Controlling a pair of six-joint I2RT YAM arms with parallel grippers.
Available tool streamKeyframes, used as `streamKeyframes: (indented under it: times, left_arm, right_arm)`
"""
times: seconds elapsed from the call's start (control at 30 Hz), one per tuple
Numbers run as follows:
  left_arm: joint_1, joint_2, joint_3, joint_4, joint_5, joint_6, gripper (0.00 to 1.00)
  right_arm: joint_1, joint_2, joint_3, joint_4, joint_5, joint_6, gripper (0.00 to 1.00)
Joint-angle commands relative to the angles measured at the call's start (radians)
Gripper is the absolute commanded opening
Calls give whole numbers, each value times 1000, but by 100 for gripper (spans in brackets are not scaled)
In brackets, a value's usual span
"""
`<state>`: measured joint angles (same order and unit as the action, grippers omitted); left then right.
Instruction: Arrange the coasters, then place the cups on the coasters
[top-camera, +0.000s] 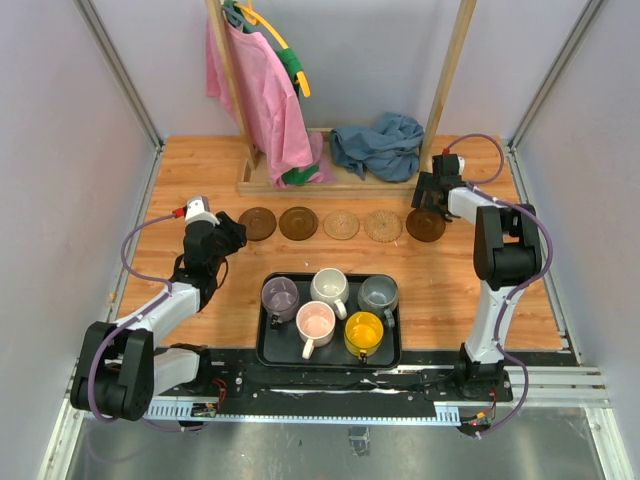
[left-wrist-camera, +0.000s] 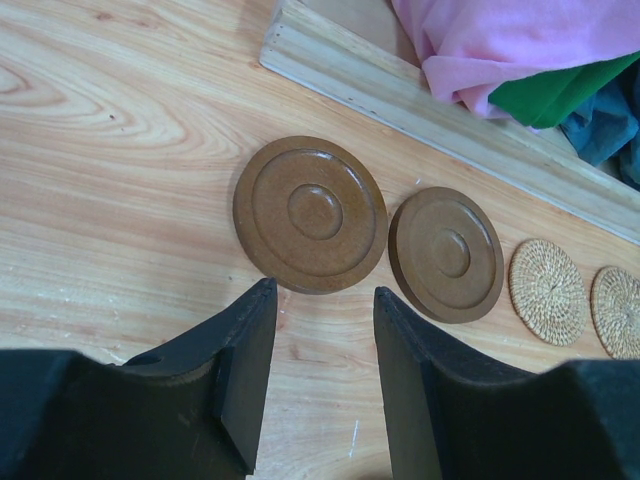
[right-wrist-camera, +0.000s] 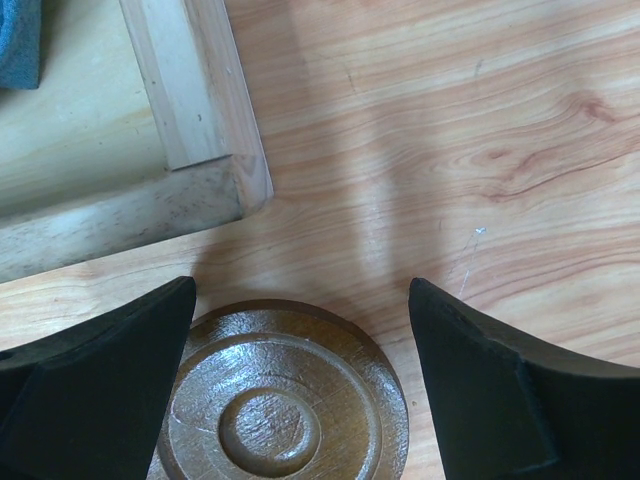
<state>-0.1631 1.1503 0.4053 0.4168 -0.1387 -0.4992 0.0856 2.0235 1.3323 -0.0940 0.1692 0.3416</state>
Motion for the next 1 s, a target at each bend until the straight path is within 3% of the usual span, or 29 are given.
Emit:
streamKeyframes:
  times: [0.0,0.97]
  left_arm:
    - [8,-19,2,13,2,-4,48]
    - [8,-27,-3,1,1,-7,48]
  right_arm:
    - [13,-8,-42,-65,13,30,89]
    - [12,-13,-36,-73,35,38,89]
